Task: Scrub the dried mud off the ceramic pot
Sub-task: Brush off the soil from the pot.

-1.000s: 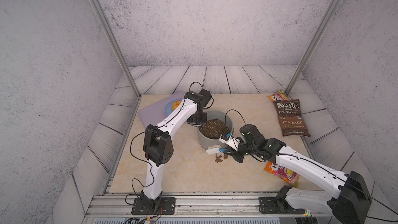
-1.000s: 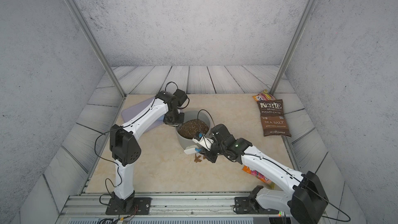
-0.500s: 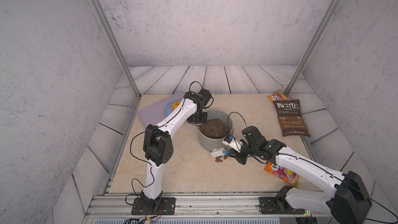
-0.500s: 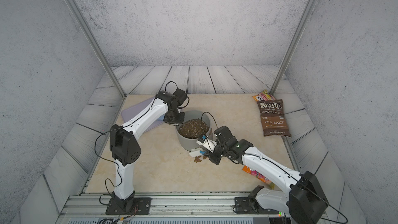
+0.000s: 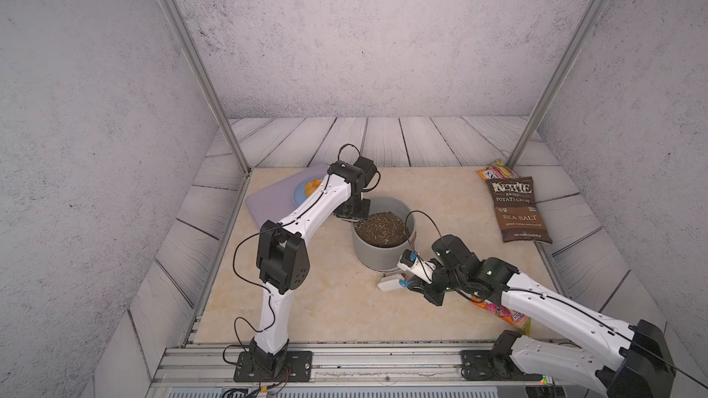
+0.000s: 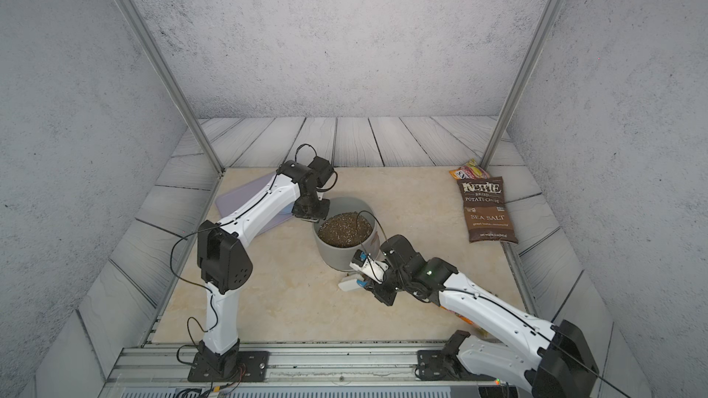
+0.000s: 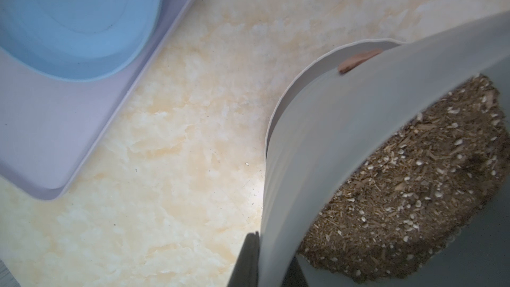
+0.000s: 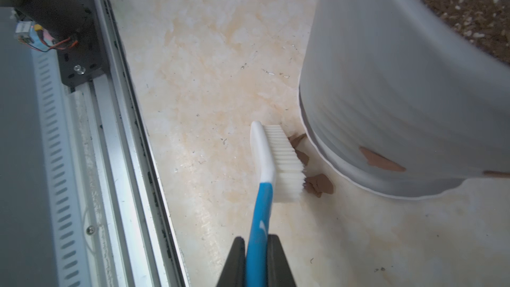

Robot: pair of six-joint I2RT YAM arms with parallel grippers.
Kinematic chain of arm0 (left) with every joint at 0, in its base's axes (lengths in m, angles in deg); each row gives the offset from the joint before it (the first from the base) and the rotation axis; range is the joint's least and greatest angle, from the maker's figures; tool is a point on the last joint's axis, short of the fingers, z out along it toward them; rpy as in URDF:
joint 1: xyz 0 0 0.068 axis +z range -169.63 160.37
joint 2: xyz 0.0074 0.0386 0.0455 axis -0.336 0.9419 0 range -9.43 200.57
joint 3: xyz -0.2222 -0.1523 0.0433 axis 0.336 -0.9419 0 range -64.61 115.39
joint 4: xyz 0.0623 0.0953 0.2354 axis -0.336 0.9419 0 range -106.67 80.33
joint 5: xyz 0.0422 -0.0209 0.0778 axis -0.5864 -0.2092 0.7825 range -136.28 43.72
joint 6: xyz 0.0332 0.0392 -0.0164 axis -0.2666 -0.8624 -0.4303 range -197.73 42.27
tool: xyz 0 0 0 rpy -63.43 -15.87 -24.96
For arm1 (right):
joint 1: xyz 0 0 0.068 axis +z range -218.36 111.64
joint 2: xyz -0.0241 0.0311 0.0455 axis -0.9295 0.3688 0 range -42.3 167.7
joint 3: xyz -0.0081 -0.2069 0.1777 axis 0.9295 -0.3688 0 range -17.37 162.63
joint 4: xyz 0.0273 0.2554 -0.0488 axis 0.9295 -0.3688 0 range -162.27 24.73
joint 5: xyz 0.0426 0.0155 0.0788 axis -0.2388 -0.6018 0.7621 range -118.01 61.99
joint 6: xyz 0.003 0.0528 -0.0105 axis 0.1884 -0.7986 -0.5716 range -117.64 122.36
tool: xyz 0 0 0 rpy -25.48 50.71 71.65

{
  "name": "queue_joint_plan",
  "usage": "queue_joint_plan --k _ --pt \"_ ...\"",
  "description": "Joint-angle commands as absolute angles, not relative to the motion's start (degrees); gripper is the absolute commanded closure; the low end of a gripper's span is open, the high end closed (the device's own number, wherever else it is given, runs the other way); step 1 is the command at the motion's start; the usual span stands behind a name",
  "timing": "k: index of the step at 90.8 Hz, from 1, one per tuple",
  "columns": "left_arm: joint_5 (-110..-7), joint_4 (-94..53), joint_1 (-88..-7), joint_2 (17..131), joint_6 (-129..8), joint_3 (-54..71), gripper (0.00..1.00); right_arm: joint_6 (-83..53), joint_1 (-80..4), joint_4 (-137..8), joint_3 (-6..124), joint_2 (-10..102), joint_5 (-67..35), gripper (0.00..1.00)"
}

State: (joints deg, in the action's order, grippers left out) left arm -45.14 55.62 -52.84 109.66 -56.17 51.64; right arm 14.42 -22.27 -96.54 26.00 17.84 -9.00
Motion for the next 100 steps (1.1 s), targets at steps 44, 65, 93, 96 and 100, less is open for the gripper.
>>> queue_joint_plan --k 44,65,93,96,100 --pt "-43.11 55.29 -51.98 114.26 -70.97 52.9 1.0 13.87 -21.7 -96.83 35.35 17.57 -7.39 1.0" --pt "-42.04 55.42 -51.56 115.56 -79.94 56.79 1.0 13.6 -22.84 -98.32 36.59 17.18 -5.38 1.0" --pt "-42.03 55.66 -51.27 117.46 -92.5 59.05 1.0 13.46 -23.71 -96.91 36.44 18.1 -5.37 1.0" --pt "-41.86 55.66 -51.19 117.56 -93.16 59.03 1.0 13.64 -23.71 -96.23 36.34 18.35 -6.12 1.0" --pt "-41.66 55.75 -51.21 117.72 -93.71 59.18 1.0 13.93 -23.72 -95.38 36.26 18.85 -7.17 1.0"
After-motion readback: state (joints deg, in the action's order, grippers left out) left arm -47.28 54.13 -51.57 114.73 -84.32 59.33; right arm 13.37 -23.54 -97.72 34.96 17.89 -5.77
